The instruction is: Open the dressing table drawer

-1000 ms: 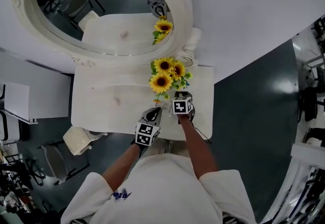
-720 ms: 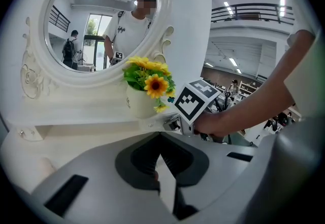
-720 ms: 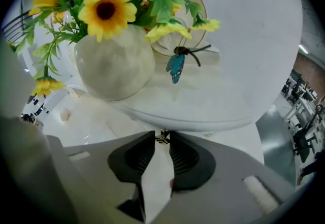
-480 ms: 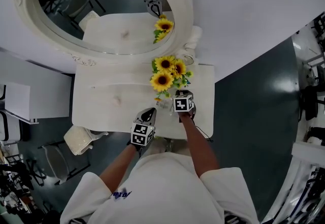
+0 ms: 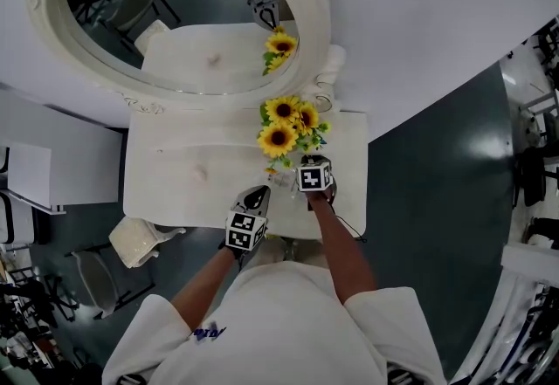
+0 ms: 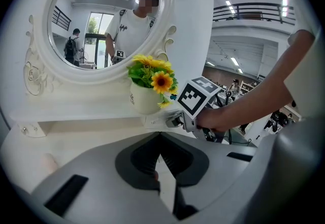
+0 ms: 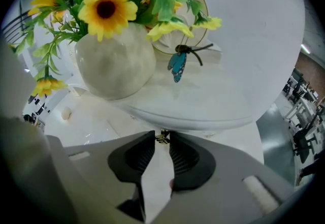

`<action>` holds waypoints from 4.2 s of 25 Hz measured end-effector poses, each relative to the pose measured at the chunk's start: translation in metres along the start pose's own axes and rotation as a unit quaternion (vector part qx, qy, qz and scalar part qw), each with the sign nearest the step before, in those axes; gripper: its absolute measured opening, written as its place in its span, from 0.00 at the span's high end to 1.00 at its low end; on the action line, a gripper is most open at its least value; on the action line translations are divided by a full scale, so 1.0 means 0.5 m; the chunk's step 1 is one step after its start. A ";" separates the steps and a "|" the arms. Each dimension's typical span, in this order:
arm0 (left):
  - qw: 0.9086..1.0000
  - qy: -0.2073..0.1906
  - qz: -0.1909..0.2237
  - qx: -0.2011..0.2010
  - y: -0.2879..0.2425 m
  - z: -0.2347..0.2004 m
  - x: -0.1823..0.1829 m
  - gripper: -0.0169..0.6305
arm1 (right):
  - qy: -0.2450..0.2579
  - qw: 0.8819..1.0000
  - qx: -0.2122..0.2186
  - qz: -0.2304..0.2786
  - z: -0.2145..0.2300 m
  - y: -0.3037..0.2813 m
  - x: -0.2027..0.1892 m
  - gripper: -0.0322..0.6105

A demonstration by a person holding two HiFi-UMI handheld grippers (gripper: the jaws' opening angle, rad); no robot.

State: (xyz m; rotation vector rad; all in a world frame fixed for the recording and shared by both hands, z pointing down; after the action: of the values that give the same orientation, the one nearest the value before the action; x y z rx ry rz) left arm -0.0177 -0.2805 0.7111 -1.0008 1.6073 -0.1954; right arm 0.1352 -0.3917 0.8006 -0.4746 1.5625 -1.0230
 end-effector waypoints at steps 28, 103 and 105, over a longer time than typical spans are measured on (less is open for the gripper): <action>1.000 0.002 0.003 -0.001 0.013 0.013 -0.008 0.96 | 0.011 1.000 0.010 -0.009 -0.012 0.024 -0.043 0.79; 1.000 0.011 0.015 -0.015 0.036 0.013 0.005 0.96 | -0.041 0.998 0.016 -0.033 -0.054 0.062 -0.097 0.79; 1.000 0.010 0.016 -0.015 0.037 0.014 0.007 0.96 | -0.042 0.998 0.015 -0.034 -0.055 0.061 -0.101 0.79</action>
State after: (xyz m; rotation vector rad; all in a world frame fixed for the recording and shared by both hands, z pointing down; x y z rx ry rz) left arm -0.0207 -0.2689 0.6949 -0.9976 1.6482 -0.1603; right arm 0.1300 -0.3269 0.8045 -0.5451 1.4636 -1.0635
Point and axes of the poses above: the fingertips, and each gripper's own axes: y backward along the fingers, z to its right, x out of its top, the point moved 4 cm from there along y, backward along the fingers, and after that the axes turned 10 degrees about y, right-handed, at the moved point
